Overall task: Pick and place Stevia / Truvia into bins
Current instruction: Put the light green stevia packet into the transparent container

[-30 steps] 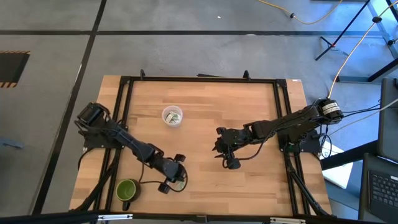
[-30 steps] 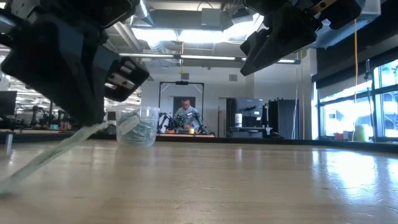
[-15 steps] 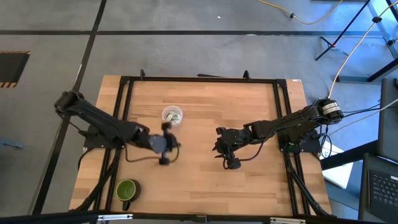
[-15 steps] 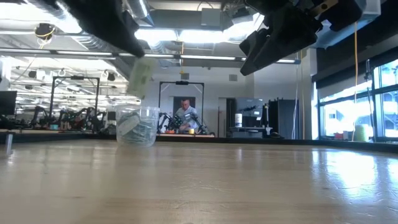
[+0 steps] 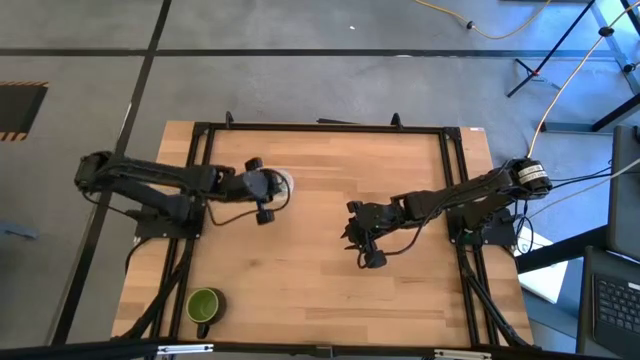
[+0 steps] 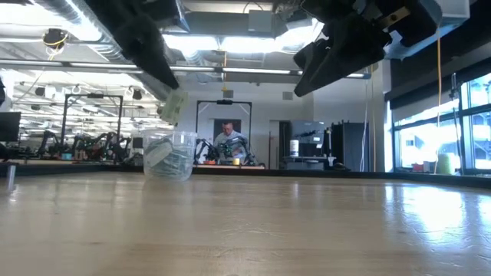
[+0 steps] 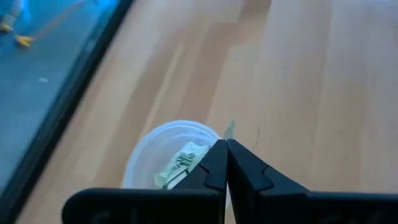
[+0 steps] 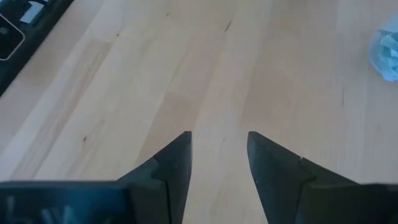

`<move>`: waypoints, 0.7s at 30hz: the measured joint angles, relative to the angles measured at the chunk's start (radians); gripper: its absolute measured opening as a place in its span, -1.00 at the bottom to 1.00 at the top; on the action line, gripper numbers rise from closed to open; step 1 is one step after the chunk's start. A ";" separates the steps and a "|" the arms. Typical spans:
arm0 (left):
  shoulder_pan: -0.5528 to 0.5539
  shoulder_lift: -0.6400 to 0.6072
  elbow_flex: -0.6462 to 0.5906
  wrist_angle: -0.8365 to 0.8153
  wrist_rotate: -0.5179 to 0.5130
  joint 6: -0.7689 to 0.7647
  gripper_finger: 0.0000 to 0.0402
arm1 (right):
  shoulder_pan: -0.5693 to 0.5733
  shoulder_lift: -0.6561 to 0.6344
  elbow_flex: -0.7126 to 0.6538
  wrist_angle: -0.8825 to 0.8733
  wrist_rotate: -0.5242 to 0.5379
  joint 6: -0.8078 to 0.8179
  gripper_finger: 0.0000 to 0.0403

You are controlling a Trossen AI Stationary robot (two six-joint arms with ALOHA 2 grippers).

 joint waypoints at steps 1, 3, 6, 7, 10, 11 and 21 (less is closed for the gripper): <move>0.027 0.000 0.000 0.000 0.041 0.012 -0.99 | -0.005 0.000 0.000 0.000 0.000 -0.001 -0.21; 0.074 0.000 0.000 0.001 0.103 0.027 -0.99 | -0.012 0.000 0.000 -0.007 0.000 -0.001 -0.21; 0.131 0.000 0.000 0.001 0.117 0.033 -0.99 | -0.021 0.000 0.000 -0.024 0.000 -0.001 -0.21; 0.147 0.000 0.000 0.001 0.124 0.040 -0.99 | -0.021 0.000 0.000 -0.028 0.000 0.000 -0.21; 0.187 0.000 0.000 0.001 0.157 0.058 -0.99 | -0.020 0.000 0.000 -0.036 0.000 -0.001 -0.21; 0.197 0.000 -0.002 0.005 0.175 0.058 -0.99 | -0.020 0.000 0.000 -0.035 0.000 0.000 -0.21; 0.242 0.036 -0.035 0.012 0.251 0.044 -0.99 | -0.020 0.000 0.000 -0.043 -0.001 0.000 -0.21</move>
